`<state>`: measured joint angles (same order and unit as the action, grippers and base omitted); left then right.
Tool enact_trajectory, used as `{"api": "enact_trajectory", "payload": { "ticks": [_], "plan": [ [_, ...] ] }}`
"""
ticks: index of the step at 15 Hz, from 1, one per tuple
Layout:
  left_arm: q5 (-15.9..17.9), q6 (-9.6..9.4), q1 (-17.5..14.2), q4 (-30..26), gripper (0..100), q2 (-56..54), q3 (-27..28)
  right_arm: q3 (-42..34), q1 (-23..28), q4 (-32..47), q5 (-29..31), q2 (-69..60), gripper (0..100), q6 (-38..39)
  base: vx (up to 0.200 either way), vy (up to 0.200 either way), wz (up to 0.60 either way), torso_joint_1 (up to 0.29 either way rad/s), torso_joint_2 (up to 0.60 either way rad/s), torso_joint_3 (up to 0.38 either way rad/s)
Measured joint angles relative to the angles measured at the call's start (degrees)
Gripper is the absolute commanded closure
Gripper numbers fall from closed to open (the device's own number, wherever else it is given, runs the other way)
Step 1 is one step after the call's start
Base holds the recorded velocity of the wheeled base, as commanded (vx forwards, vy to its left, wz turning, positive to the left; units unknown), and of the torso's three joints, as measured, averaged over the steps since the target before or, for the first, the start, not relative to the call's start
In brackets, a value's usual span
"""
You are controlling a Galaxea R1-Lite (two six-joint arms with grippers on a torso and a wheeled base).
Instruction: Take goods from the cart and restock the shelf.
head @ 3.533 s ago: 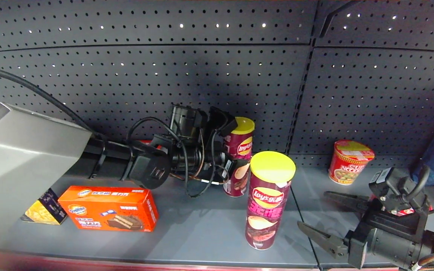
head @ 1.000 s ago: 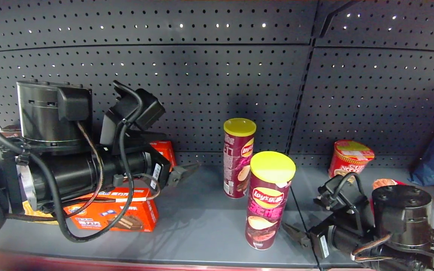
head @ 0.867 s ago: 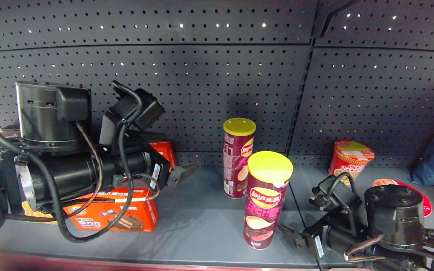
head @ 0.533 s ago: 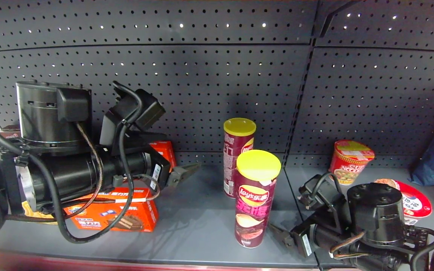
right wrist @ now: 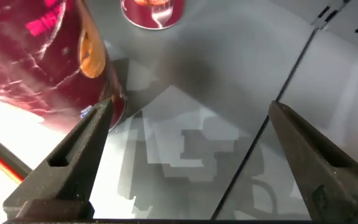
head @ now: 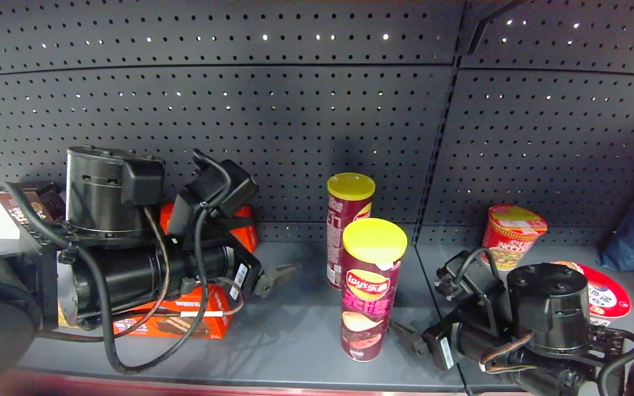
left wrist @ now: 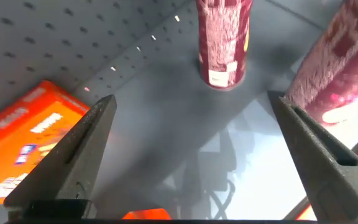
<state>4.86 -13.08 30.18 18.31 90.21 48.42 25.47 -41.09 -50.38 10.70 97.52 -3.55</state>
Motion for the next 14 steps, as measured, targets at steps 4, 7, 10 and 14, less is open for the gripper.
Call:
{"api": "enact_trajectory", "payload": {
  "ticks": [4,7,10,14],
  "plan": [
    [-0.2,0.24,1.3,0.6,0,4.6,0.1,-0.4,0.0,-0.2,2.6,-0.3,0,-0.2,0.000,0.000,0.00,0.000,0.00,0.000],
    [-0.3,0.41,2.1,1.1,0,9.0,1.3,-0.2,0.4,-0.3,3.7,-0.4,0,-0.1,0.000,0.000,0.00,0.000,0.00,0.000],
    [-0.4,0.57,2.3,5.3,0,13.7,3.2,-0.2,0.8,-0.3,3.8,-0.6,0,0.0,0.000,0.000,0.00,0.000,0.00,0.000],
    [-0.7,1.56,3.9,7.1,0,17.9,5.1,-0.7,1.2,-0.3,3.8,-0.9,0,0.0,0.000,0.000,0.00,0.000,0.00,0.000]
  ]
}}
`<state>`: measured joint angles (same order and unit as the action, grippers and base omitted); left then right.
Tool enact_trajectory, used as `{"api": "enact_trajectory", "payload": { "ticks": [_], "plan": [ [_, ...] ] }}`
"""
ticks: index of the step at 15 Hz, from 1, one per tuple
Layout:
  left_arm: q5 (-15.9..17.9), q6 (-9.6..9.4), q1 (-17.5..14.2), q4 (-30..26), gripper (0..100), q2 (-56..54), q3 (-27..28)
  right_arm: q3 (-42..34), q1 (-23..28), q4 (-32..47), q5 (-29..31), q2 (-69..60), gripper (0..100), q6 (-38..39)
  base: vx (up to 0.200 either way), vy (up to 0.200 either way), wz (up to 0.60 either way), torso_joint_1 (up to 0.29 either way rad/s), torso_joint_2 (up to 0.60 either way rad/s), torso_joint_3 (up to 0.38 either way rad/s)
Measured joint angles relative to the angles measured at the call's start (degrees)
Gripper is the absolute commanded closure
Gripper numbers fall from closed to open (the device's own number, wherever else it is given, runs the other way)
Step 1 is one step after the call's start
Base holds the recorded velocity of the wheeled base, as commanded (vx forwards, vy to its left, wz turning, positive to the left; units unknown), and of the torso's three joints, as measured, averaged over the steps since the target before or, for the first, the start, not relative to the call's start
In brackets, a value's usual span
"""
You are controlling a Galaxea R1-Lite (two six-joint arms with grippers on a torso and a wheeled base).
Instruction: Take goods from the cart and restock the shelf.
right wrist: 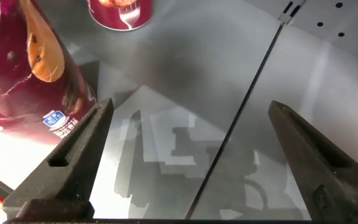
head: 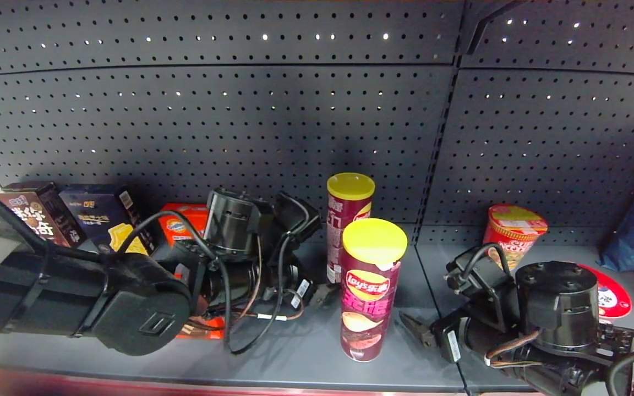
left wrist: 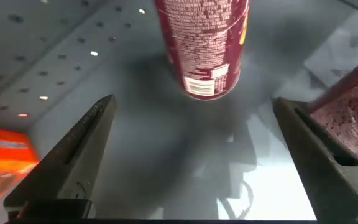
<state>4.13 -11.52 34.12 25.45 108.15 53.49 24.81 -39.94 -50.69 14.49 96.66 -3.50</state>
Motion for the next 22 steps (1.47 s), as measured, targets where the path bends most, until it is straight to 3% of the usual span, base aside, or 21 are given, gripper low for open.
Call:
{"api": "enact_trajectory", "payload": {
  "ticks": [2,17,22],
  "plan": [
    [0.0,1.16,1.1,0.0,0,0.7,0.1,0.0,0.0,0.0,0.0,0.0,0,0.0,0.000,0.000,0.00,0.000,0.00,0.000],
    [0.0,1.29,4.0,-0.5,0,-3.7,-5.0,-1.0,-0.2,0.0,-0.1,-0.2,0,0.2,0.000,0.000,0.00,0.000,0.00,0.000],
    [-1.2,1.82,2.4,-0.4,0,-5.8,-7.1,-6.0,-0.4,0.1,-0.4,-4.1,0,-0.1,0.000,0.000,0.00,0.000,0.00,0.000]
  ]
}}
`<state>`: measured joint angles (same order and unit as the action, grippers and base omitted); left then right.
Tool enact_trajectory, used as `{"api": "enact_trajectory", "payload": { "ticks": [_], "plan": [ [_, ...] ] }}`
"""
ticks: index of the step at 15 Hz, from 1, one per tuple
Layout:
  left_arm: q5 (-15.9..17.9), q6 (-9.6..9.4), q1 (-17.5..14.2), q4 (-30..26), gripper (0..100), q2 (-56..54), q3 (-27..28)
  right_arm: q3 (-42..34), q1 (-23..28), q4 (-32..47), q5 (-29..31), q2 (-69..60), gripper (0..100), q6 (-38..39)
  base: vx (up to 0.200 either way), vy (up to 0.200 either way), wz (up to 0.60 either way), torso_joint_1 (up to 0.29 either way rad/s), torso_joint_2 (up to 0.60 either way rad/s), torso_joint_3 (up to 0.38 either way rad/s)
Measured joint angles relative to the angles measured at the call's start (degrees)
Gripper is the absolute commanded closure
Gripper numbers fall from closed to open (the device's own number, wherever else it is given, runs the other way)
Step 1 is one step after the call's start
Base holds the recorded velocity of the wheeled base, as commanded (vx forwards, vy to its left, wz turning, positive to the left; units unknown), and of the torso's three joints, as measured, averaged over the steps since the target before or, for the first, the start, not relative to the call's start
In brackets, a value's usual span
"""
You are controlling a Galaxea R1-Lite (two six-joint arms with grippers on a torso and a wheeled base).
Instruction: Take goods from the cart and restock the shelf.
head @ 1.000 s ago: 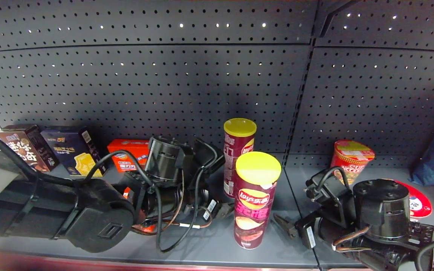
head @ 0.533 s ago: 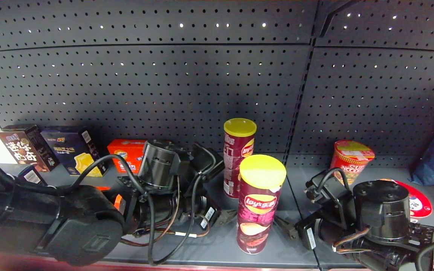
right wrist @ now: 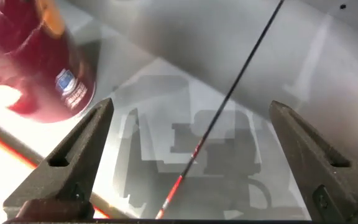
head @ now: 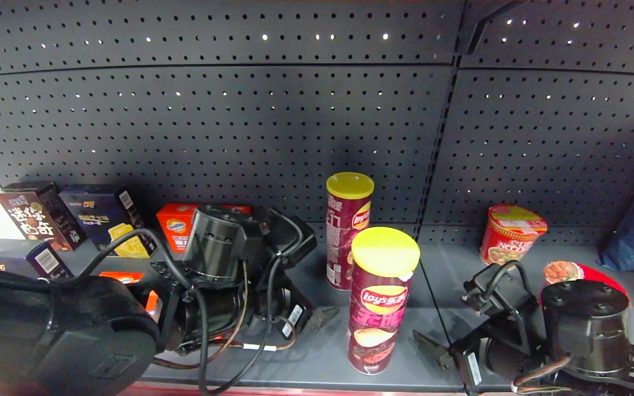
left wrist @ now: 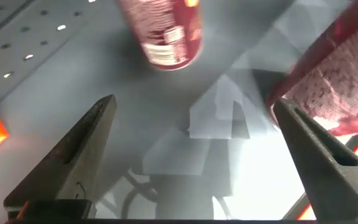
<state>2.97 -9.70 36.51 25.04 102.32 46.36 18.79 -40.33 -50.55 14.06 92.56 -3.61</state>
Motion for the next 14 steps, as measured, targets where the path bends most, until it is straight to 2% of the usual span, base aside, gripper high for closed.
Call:
{"api": "enact_trajectory", "payload": {
  "ticks": [8,14],
  "plan": [
    [-1.1,0.23,-4.9,0.2,0,-3.6,-0.5,2.1,-3.1,-0.1,0.3,0.7,0,-0.2,0.000,0.000,0.00,0.000,0.00,0.000],
    [-1.1,0.21,-5.8,0.3,0,-4.5,-1.8,4.9,-5.6,-0.1,0.4,4.0,0,-0.2,0.000,0.000,0.00,0.000,0.00,0.000]
  ]
}}
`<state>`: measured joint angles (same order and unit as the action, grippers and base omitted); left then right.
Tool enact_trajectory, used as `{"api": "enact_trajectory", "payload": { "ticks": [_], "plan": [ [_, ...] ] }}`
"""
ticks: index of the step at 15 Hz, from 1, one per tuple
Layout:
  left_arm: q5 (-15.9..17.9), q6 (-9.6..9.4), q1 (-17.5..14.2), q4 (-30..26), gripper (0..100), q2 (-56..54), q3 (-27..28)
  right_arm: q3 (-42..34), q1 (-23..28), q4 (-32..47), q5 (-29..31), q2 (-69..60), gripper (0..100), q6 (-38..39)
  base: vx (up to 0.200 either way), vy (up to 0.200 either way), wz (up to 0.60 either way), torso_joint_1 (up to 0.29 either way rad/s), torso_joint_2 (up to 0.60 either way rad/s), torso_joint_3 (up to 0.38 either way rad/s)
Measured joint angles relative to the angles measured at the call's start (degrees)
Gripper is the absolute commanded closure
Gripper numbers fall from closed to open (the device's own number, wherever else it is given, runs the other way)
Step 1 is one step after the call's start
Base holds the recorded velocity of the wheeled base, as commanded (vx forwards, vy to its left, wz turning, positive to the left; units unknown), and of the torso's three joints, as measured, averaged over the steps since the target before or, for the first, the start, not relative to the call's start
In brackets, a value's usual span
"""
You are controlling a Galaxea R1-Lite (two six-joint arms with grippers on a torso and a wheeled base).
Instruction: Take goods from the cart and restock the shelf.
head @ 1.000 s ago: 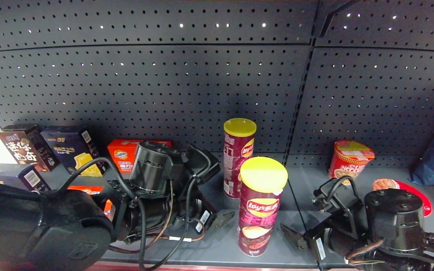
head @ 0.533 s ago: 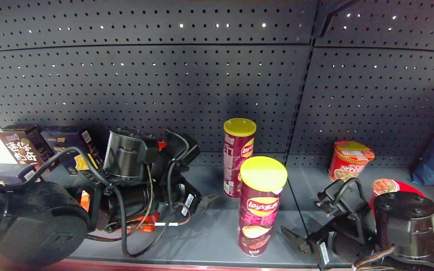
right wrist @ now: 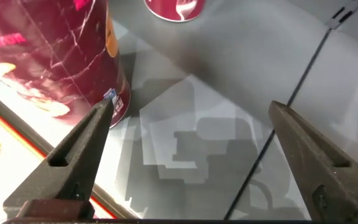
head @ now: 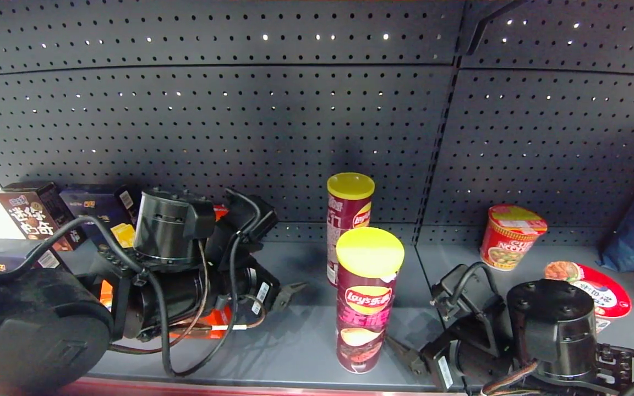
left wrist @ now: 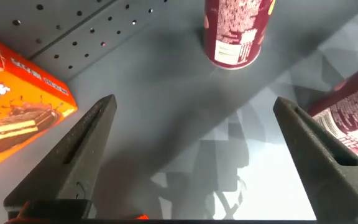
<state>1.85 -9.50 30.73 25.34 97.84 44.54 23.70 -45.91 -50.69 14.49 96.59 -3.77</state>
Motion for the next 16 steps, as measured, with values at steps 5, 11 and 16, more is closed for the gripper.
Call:
{"api": "enact_trajectory", "payload": {
  "ticks": [5,11,16],
  "plan": [
    [0.1,0.00,-0.1,0.0,0,-0.1,-0.5,2.0,-0.6,0.0,0.0,2.0,0,0.0,0.000,0.000,0.00,0.000,0.00,0.000],
    [0.1,0.02,0.0,0.0,0,-0.1,-0.6,2.3,-0.9,0.0,0.0,2.6,0,0.1,0.000,0.000,0.00,0.000,0.00,0.000],
    [0.1,-0.05,-0.1,0.1,0,-0.2,-1.4,2.3,-0.9,0.0,0.0,2.6,0,0.2,0.000,0.000,0.00,0.000,0.00,0.000]
  ]
}}
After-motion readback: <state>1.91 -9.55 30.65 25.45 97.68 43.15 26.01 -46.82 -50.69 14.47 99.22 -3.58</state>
